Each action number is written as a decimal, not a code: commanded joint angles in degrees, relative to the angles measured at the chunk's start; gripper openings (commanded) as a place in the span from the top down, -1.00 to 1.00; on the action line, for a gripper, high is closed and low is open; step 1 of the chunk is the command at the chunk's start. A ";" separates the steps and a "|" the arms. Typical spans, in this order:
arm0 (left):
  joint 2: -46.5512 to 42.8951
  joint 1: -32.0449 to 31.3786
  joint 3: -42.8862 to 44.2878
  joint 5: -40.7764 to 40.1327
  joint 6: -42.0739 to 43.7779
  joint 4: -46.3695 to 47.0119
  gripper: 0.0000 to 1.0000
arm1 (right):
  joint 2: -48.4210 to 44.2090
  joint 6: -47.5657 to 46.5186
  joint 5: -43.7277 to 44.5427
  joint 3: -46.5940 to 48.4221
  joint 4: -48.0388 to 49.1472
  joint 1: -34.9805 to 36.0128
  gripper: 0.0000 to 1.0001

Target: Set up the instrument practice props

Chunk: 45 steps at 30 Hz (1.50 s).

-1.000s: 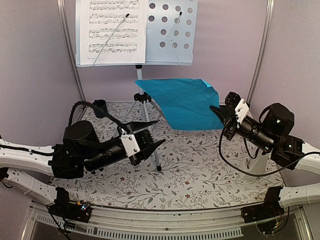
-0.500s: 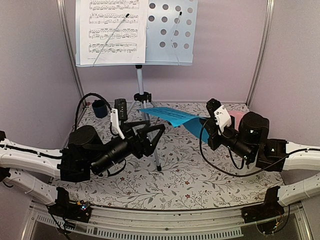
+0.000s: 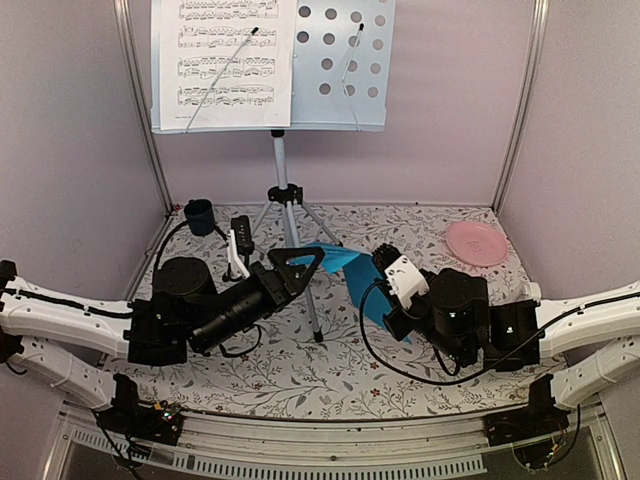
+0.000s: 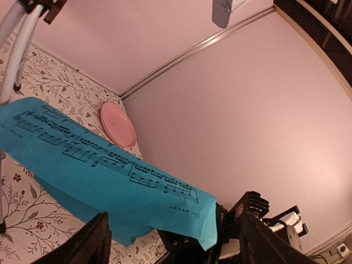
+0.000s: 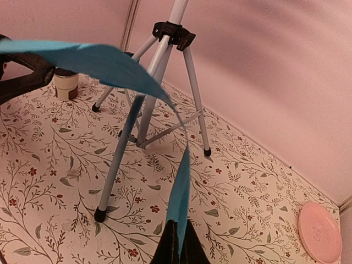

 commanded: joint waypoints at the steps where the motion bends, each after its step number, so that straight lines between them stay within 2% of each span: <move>1: 0.21 2.46 -0.97 0.34 -13.25 -6.75 -0.55 | 1.69 0.99 7.49 0.29 1.58 1.79 1.00; 5: -0.19 2.72 -1.36 0.01 -19.09 -11.63 -0.57 | 2.47 0.14 10.18 0.46 2.19 2.83 1.00; 9: 0.70 2.72 -2.27 0.71 -23.40 -12.24 -0.68 | 3.12 -0.61 11.35 0.38 2.38 3.25 1.00; 14: 1.95 3.56 -3.64 1.38 -26.68 -10.08 -0.98 | 3.02 -0.43 11.60 0.34 2.72 3.44 1.00; 16: 1.98 3.83 -3.86 1.42 -26.53 -9.62 -0.99 | 3.02 -0.57 11.74 0.31 2.72 3.42 1.00; 21: 1.85 4.98 -1.24 0.89 -26.03 -16.98 -0.97 | 2.64 -0.94 11.06 -0.02 2.94 3.92 1.00; 23: 0.91 5.98 -3.19 0.79 -25.09 -13.40 -0.71 | 2.54 -1.87 10.04 -1.32 4.94 4.74 1.00; 26: -0.13 7.63 -5.19 1.71 -23.62 -8.71 -0.15 | 3.78 -3.54 9.15 -2.37 6.52 5.86 1.00; 29: -0.19 8.64 -4.95 2.70 -22.22 -8.31 0.36 | 5.30 -4.96 7.82 -2.74 7.39 6.82 1.00; 32: -0.12 9.54 -4.89 3.78 -20.90 -8.52 0.87 | 5.99 -6.24 5.58 -4.05 8.96 7.53 0.92; 33: -0.15 9.88 -4.89 4.45 -20.25 -8.56 1.00 | 5.93 -6.39 4.60 -4.45 9.11 7.68 0.86; 34: -0.22 10.07 -4.89 5.22 -19.12 -8.68 1.00 | 5.77 -6.35 3.31 -4.94 9.07 7.71 0.75; 35: -0.38 10.41 -4.82 6.13 -17.48 -8.74 1.00 | 5.16 -6.26 1.02 -5.51 8.53 7.78 0.39; 37: -1.35 11.05 -4.58 8.87 -11.86 -8.89 1.00 | 3.27 -5.52 -5.12 -6.42 5.45 7.77 -0.19; 40: -3.31 12.02 -3.10 11.70 -2.72 -13.28 1.00 | -1.37 -4.45 -17.26 -8.65 2.47 7.83 -0.85; 41: -3.88 12.36 -2.94 13.01 0.41 -13.87 1.00 | -3.19 -3.95 -20.97 -9.45 1.95 7.81 -0.99; 43: -5.09 12.60 -3.10 15.45 6.08 -14.33 1.00 | -6.36 -3.49 -26.11 -10.63 1.36 7.76 -0.98; 45: -6.18 12.78 -4.44 20.06 11.47 -11.02 1.00 | -8.86 -2.80 -29.19 -10.87 0.48 7.75 -0.98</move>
